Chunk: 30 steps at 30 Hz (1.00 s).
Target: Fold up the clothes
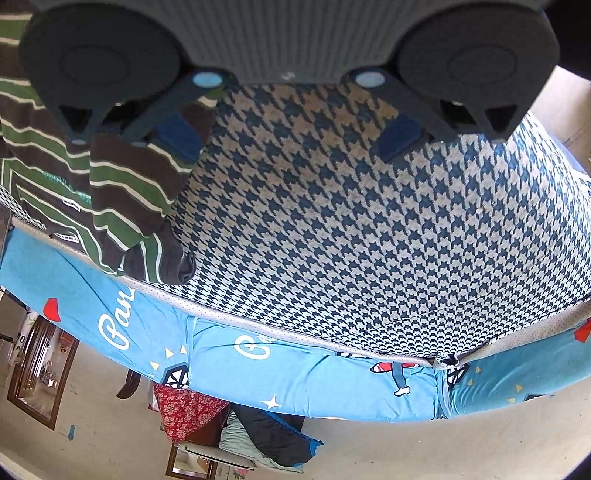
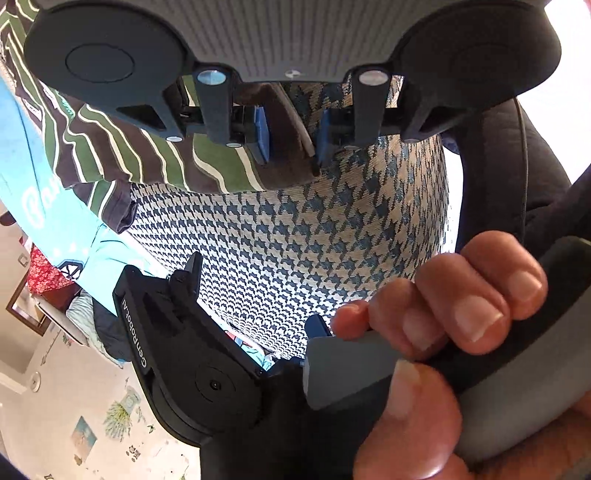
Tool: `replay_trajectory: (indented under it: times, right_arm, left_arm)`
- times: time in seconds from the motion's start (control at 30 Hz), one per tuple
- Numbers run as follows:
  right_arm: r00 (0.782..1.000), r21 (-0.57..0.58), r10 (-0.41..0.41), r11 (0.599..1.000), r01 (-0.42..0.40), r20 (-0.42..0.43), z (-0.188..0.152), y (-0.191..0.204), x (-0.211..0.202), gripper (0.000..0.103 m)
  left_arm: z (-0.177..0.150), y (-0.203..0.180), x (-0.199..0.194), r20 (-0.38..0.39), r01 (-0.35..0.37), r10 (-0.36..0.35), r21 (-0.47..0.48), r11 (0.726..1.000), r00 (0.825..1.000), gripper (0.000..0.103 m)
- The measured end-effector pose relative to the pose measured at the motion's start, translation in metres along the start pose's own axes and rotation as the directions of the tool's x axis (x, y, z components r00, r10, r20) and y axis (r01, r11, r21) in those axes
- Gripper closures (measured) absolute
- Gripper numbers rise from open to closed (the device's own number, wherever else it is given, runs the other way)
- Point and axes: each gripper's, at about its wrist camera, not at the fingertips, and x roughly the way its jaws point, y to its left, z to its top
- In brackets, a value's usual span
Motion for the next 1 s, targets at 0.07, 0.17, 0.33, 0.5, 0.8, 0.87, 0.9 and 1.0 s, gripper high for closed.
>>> replay_trajectory:
  times: [0.07, 0.17, 0.33, 0.5, 0.8, 0.87, 0.9, 1.0]
  right_arm:
    - [1.000, 0.022, 0.006, 1.000, -0.006, 0.002, 0.001, -0.003, 0.002, 0.086]
    - [0.999, 0.091, 0.036, 0.995, -0.036, 0.001, 0.007, -0.009, 0.003, 0.093]
    - [0.985, 0.268, 0.167, 0.948, -0.174, 0.050, 0.014, -0.022, 0.000, 0.093]
    - [0.981, 0.304, 0.187, 0.933, -0.193, 0.050, 0.011, -0.027, 0.003, 0.092]
    - [0.965, 0.342, 0.255, 0.904, -0.258, 0.056, 0.004, -0.036, -0.013, 0.085]
    - [0.969, 0.364, 0.242, 0.899, -0.243, 0.050, -0.002, -0.040, -0.020, 0.085]
    - [0.971, 0.381, 0.234, 0.895, -0.234, 0.047, -0.005, -0.043, -0.023, 0.085]
    - [0.979, 0.436, 0.201, 0.879, -0.194, 0.030, -0.017, -0.055, -0.033, 0.084]
  left_arm:
    - [0.002, 0.000, -0.002, 0.008, 0.000, 0.000, 0.003, 1.000, 1.000, 0.000]
    - [0.007, 0.000, -0.009, 0.039, -0.003, 0.003, 0.010, 1.000, 0.999, 0.000]
    - [0.011, 0.000, -0.015, 0.087, -0.042, 0.041, 0.017, 0.999, 0.995, 0.000]
    - [0.008, -0.005, -0.009, 0.058, -0.043, 0.041, 0.038, 0.998, 0.997, 0.000]
    - [0.000, -0.018, -0.003, 0.040, -0.050, 0.047, 0.073, 0.996, 0.998, 0.000]
    - [-0.002, -0.023, -0.002, 0.036, -0.045, 0.041, 0.092, 0.995, 0.998, 0.000]
    - [-0.003, -0.026, -0.001, 0.032, -0.039, 0.036, 0.101, 0.994, 0.999, 0.000]
    - [-0.007, -0.034, 0.001, 0.016, -0.022, 0.021, 0.124, 0.992, 1.000, 0.000]
